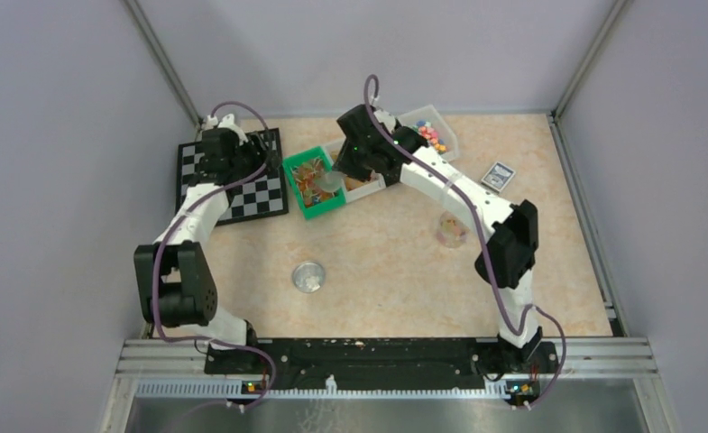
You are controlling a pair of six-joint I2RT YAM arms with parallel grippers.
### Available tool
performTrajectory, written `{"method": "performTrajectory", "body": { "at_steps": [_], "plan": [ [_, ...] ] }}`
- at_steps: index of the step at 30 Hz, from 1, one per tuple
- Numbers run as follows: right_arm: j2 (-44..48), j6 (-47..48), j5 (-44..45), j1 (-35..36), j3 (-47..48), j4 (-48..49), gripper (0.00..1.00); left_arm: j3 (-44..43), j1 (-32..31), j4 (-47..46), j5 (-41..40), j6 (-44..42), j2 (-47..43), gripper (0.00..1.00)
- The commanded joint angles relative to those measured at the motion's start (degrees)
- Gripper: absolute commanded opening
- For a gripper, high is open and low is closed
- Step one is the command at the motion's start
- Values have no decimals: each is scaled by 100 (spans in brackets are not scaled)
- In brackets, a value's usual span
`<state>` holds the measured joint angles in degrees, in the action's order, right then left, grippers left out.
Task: Pack the candies
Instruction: Scoop the fake candies from the storage box.
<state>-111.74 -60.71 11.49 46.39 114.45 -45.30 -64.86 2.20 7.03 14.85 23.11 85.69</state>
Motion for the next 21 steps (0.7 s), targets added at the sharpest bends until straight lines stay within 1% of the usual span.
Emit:
{"method": "performTrajectory", "body": {
  "at_steps": [1,4,8,12,16,21],
  "plan": [
    [-790,15,723,291,1553,-1380,0,-164,93,-97,644,388,472,64],
    [-1137,-32,905,368,2033,-1744,0,-267,88,-158,785,487,825,64],
    [-1181,-138,801,386,1869,-1519,0,-343,88,-227,1121,530,1215,60],
    [-1307,-206,889,388,2001,-1627,0,-351,89,-307,1214,511,1443,58],
    [-1408,-232,908,388,2005,-1591,0,-310,88,-534,1583,556,1640,54],
    [-1590,-223,992,387,2165,-1602,0,-301,80,-650,1850,585,1835,51]
  ]
}}
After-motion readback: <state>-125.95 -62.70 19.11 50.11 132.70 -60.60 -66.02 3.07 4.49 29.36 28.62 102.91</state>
